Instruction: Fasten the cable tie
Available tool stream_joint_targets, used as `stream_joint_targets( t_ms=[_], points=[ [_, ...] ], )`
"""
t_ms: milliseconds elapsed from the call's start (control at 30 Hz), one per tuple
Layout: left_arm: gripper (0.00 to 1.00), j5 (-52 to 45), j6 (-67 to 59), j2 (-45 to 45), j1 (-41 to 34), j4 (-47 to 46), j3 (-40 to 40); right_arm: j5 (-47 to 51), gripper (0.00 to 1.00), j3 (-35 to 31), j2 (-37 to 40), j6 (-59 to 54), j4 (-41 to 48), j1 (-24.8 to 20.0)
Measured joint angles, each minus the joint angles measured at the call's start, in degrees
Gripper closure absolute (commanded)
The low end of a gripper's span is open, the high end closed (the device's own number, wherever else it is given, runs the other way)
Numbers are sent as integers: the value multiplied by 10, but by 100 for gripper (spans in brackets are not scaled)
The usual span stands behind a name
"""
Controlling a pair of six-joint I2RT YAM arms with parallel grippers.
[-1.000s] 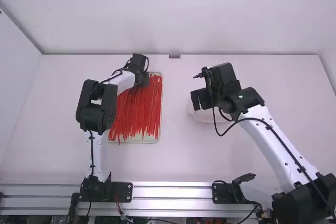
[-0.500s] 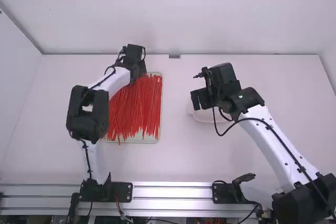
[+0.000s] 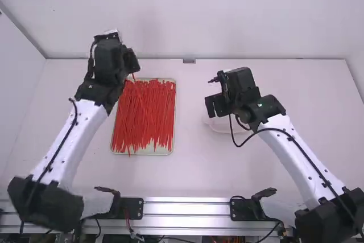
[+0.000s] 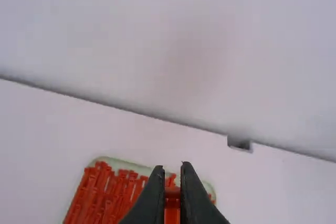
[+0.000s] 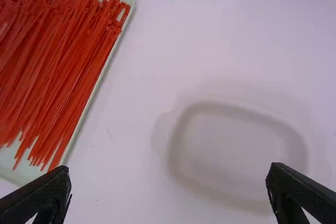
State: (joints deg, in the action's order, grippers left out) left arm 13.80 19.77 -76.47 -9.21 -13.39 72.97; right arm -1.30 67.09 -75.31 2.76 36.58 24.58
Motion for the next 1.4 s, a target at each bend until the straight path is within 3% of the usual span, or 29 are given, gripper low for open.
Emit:
stream_joint_targets(
  t_ms=[267,700,1200,1400],
  points=[
    [98,-32,2,192,0,25,-163,0,1,0,0,-1,-53,57],
    [98,-118,80,367,-2,130,-337,-23,1,0,7,-11,-141,162],
    [98,-249,152,377,-2,247,-366,-132,0,0,48,-30,-177,225],
    [98,-300,193,376,-2,290,-366,-137,6,0,48,-31,-184,239]
  ],
)
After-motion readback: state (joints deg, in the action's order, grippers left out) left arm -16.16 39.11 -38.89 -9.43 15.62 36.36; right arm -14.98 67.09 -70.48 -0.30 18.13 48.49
